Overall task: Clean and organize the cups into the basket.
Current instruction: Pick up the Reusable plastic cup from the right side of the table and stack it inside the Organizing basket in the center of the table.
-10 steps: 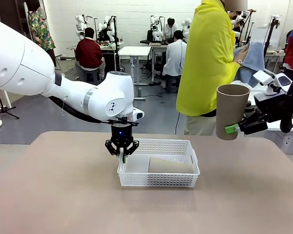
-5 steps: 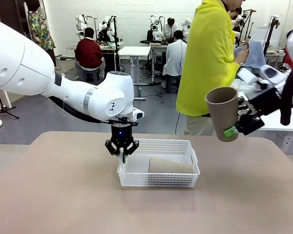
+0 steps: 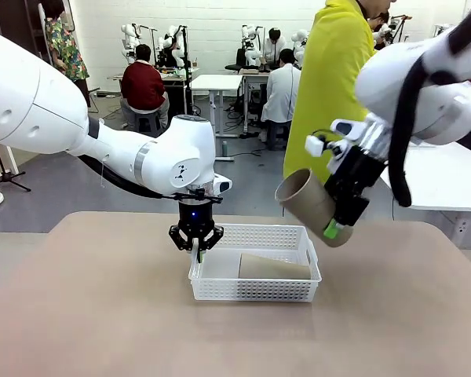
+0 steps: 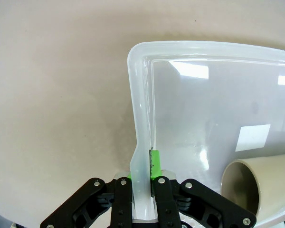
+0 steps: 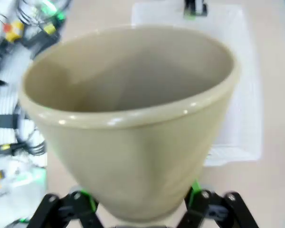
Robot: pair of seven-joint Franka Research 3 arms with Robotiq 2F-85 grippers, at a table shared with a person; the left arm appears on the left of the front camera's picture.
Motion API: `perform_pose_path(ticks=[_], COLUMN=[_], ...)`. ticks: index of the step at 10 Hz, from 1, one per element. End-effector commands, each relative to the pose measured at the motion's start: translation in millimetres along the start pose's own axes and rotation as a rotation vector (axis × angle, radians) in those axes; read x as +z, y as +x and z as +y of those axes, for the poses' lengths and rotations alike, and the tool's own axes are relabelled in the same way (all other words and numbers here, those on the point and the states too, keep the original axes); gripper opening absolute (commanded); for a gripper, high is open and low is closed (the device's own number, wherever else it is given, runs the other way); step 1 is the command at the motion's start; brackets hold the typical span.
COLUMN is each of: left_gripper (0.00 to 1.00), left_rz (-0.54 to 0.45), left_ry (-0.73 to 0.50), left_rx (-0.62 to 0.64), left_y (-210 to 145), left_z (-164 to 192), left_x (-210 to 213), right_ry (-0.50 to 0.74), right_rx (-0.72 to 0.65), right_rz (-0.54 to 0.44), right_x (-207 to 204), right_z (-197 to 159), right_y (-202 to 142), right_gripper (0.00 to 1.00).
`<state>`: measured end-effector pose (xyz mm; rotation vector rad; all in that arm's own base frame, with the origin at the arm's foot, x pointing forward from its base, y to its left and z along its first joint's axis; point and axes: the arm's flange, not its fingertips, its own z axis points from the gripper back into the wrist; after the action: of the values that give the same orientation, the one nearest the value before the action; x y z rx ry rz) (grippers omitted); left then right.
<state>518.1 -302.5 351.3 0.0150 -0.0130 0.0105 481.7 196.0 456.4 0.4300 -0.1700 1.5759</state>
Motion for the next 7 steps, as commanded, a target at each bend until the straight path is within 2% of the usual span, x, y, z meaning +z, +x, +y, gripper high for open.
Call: perform_pose_path(ticks=[1,4,7], left_gripper=[0.0,0.0,0.0], left_rz=[0.003,0.003,0.003], left_ry=[0.005,0.005,0.005], left_rx=[-0.002,-0.002,-0.002], left_y=[-0.9,-0.9,-0.9], left_z=[0.3,0.3,0.3], left_x=[-1.6,-1.6,-1.6], right_ry=[0.046,0.052,0.001], right_rx=[-0.033,-0.02,-0.039], right_rz=[0.126,0.241,0.421], right_x=[-22.2,-57.1,-70.5], right_z=[-27.9,-37.4,-40.1], right_y=[21.6,55.0,82.9], right_gripper=[0.8,0.8,0.8])
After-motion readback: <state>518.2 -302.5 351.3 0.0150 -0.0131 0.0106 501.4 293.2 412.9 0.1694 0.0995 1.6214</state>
